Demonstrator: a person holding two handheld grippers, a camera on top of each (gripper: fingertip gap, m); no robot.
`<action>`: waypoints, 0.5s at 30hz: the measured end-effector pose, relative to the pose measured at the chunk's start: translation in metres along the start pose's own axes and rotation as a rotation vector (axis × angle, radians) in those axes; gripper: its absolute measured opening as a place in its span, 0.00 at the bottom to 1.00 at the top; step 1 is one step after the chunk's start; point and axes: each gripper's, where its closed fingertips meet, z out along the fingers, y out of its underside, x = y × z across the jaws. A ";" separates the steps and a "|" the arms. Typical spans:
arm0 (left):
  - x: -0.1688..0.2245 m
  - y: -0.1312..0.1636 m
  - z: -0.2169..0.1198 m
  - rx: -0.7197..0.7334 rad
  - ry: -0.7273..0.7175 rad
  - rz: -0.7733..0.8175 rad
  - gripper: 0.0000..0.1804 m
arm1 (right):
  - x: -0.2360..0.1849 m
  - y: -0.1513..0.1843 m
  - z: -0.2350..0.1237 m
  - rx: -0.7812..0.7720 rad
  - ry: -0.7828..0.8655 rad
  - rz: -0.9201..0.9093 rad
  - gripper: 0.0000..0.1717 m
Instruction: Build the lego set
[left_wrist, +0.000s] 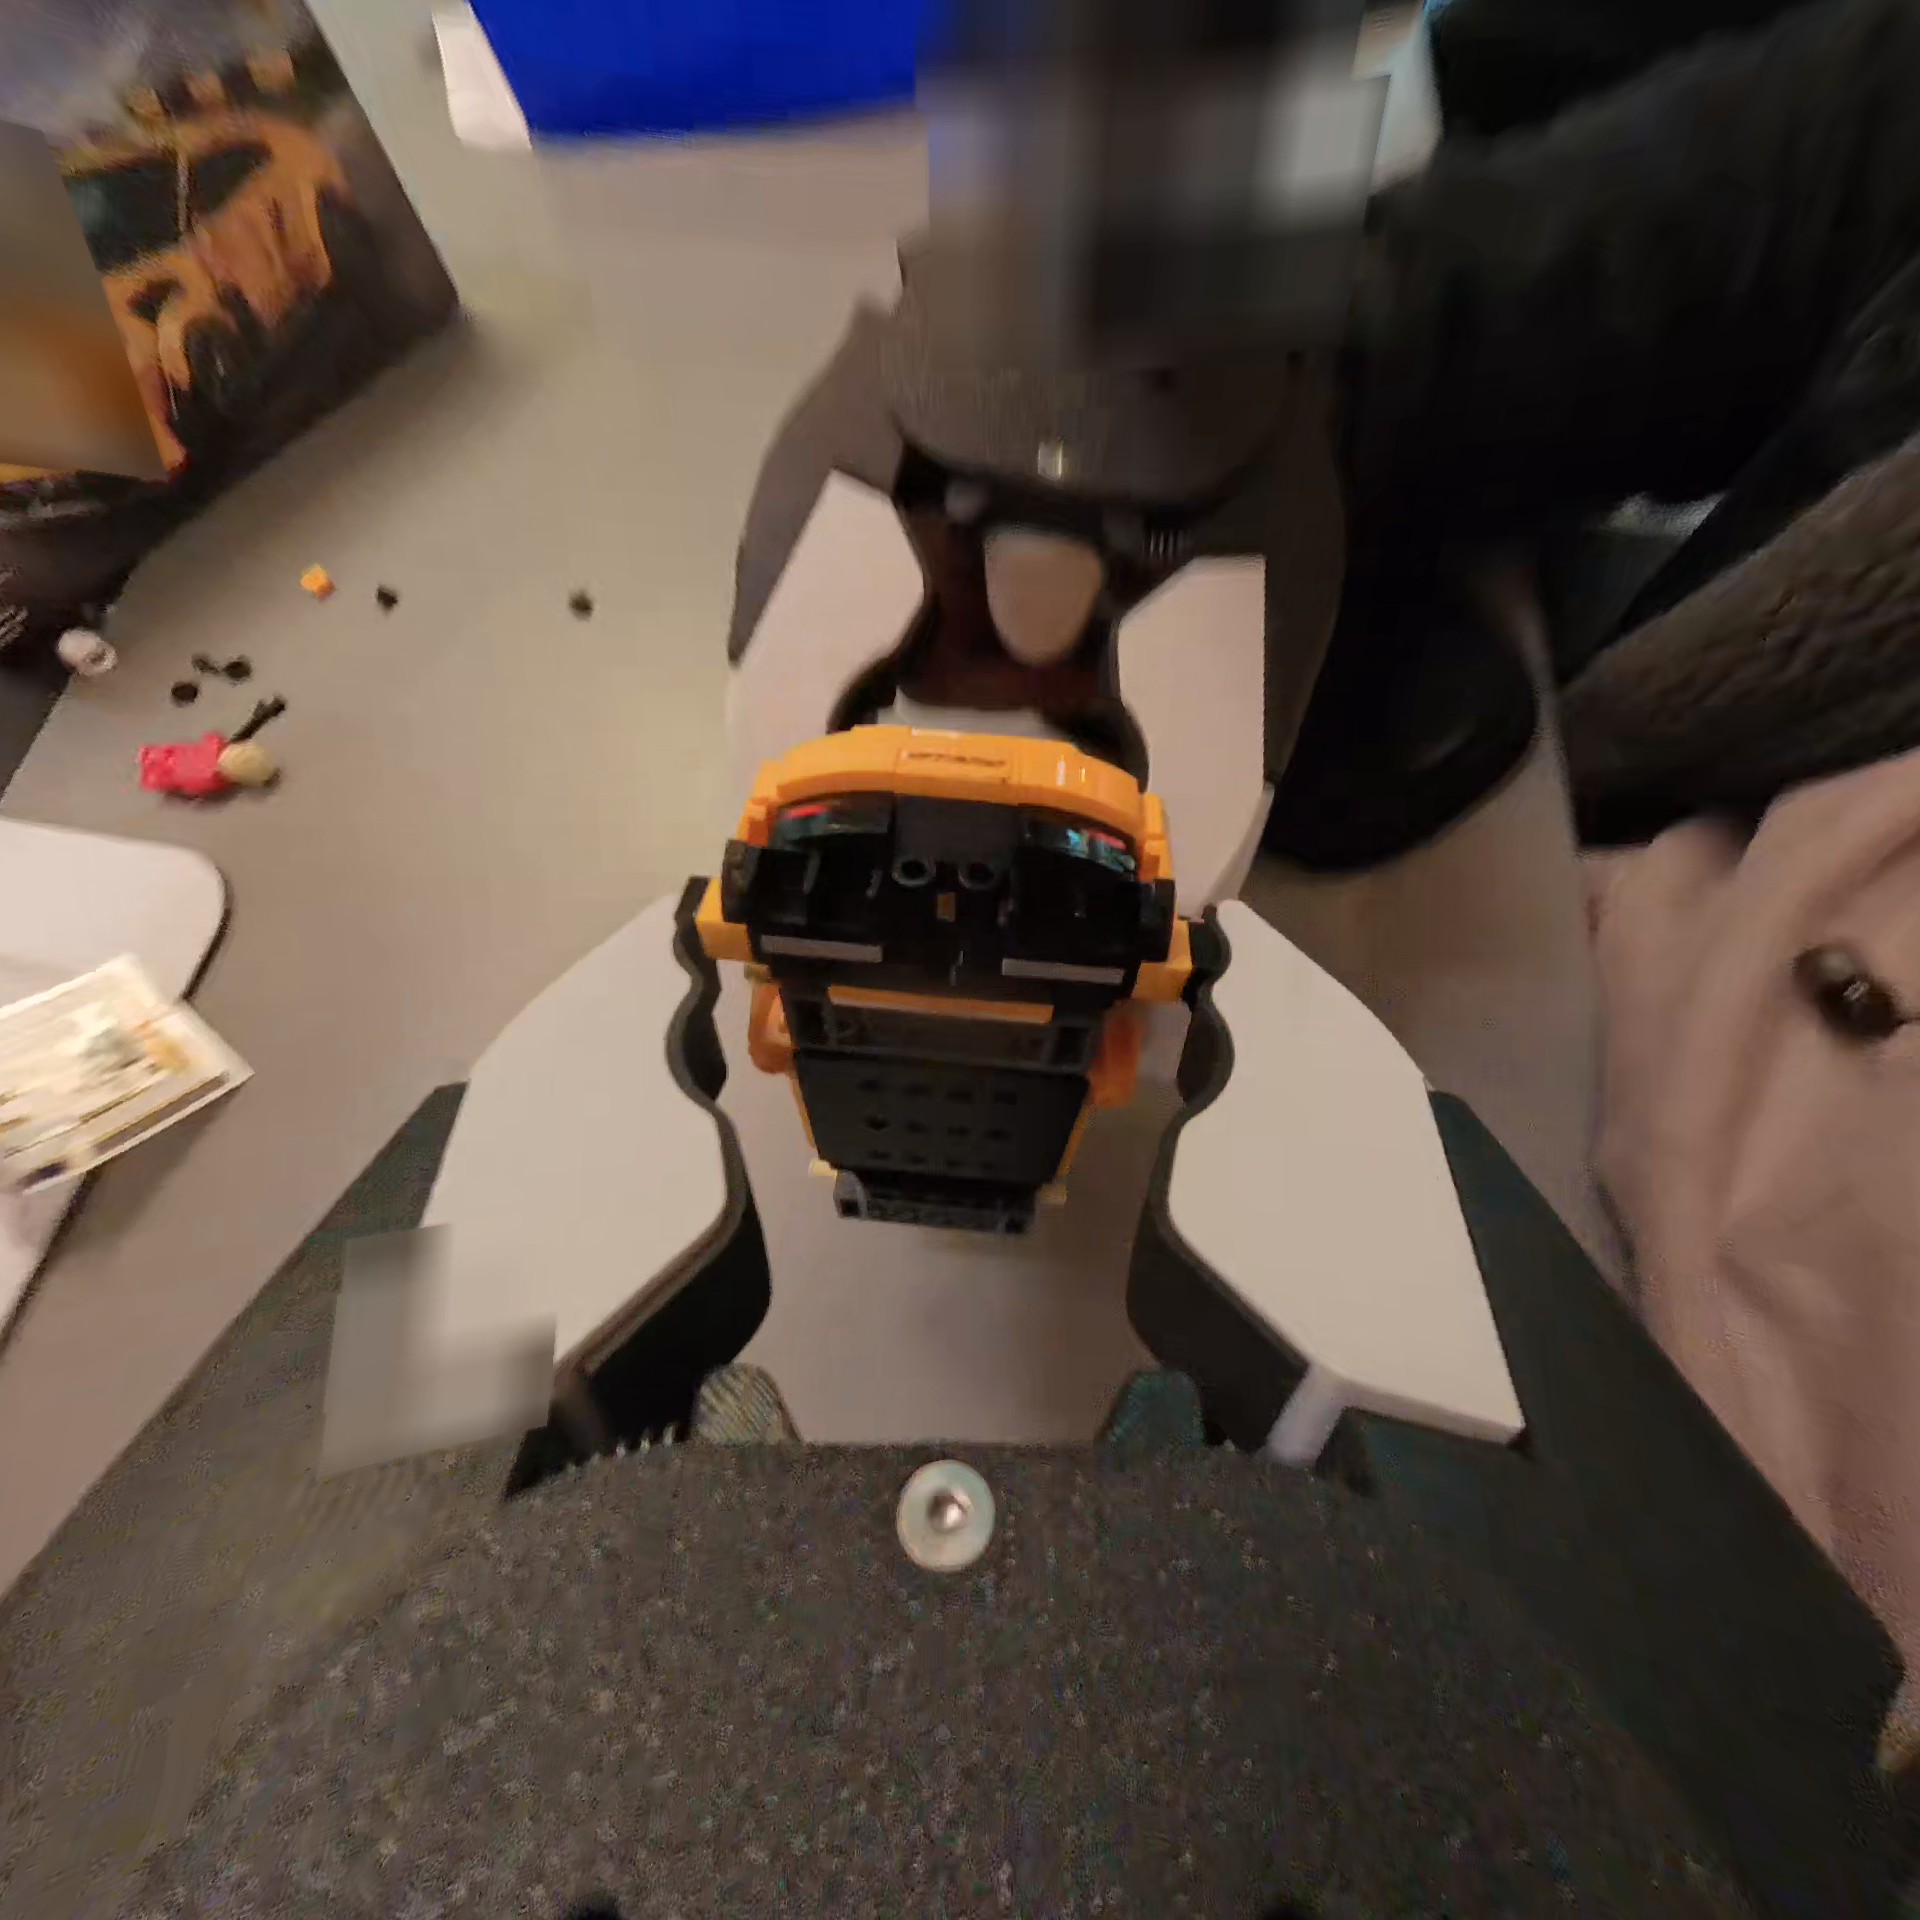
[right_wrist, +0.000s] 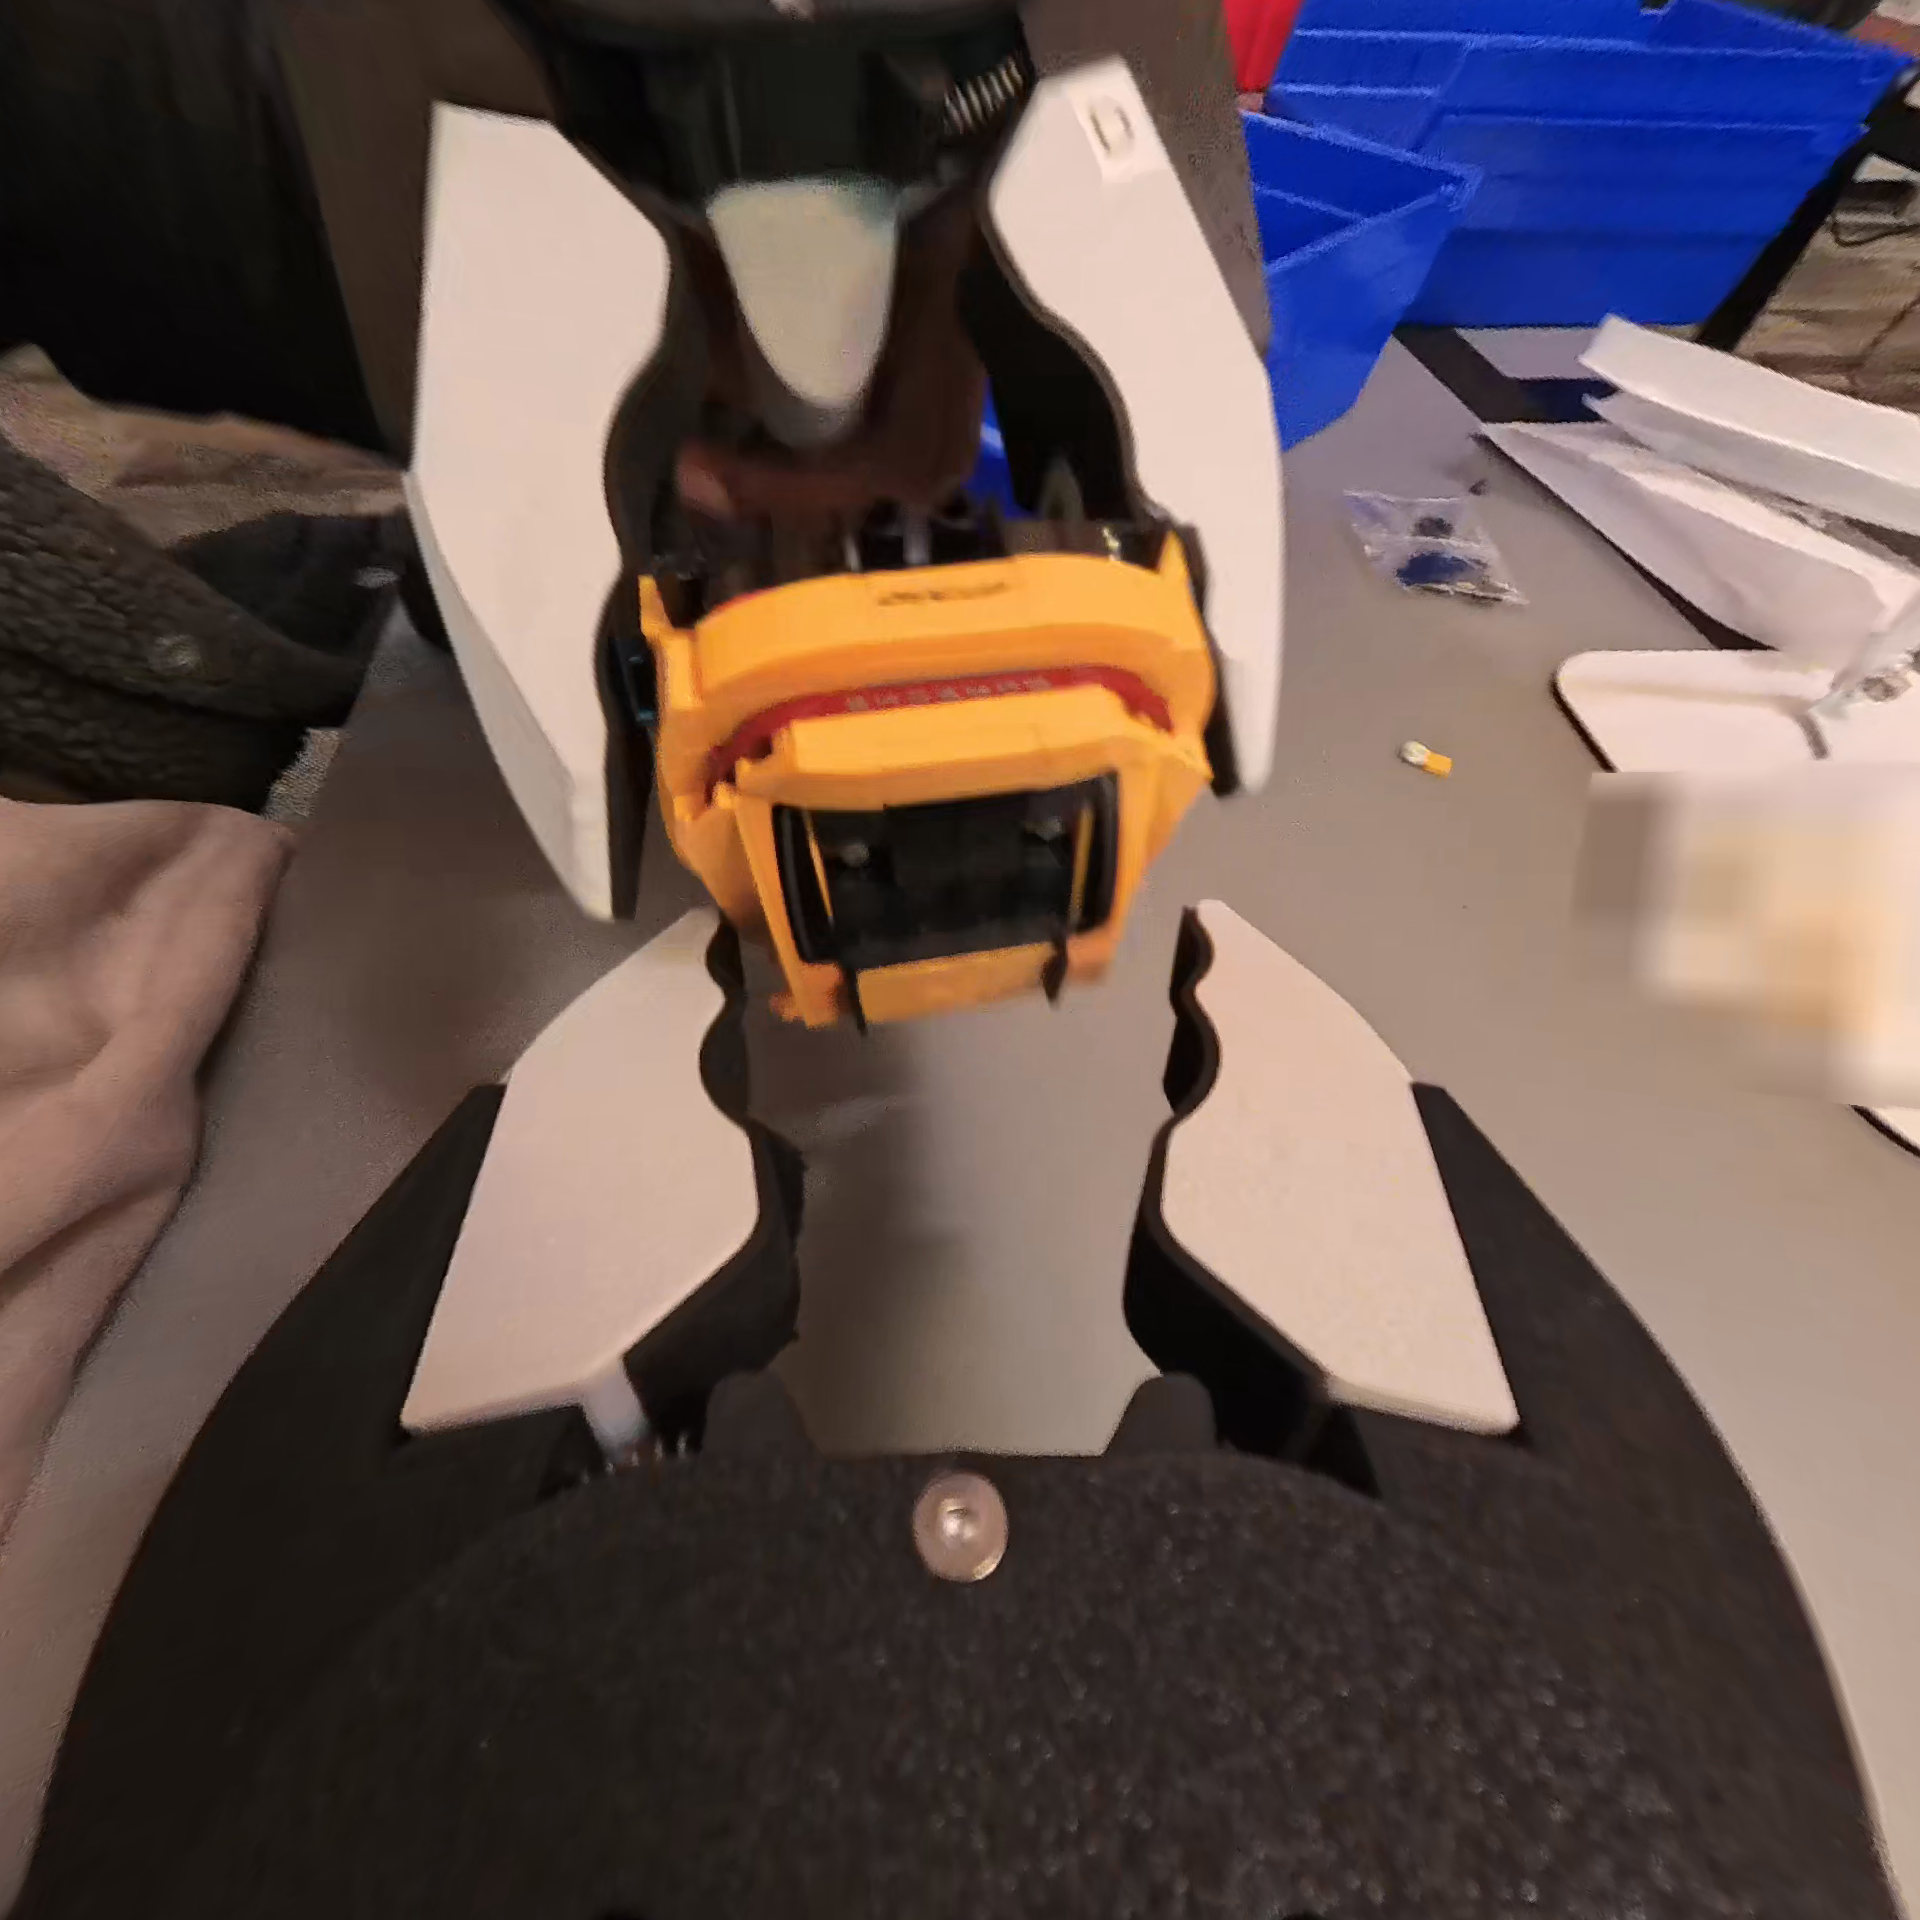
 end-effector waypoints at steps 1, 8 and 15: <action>-0.004 0.006 -0.002 -0.084 -0.013 0.031 0.48 | 0.007 0.004 -0.004 -0.014 0.017 -0.001 0.46; -0.034 0.053 -0.027 -0.820 -0.062 0.181 0.48 | 0.056 0.035 -0.035 -0.068 0.146 0.068 0.41; -0.067 0.016 -0.031 -1.043 -0.317 0.714 0.11 | 0.080 0.062 -0.049 -0.131 0.236 0.108 0.40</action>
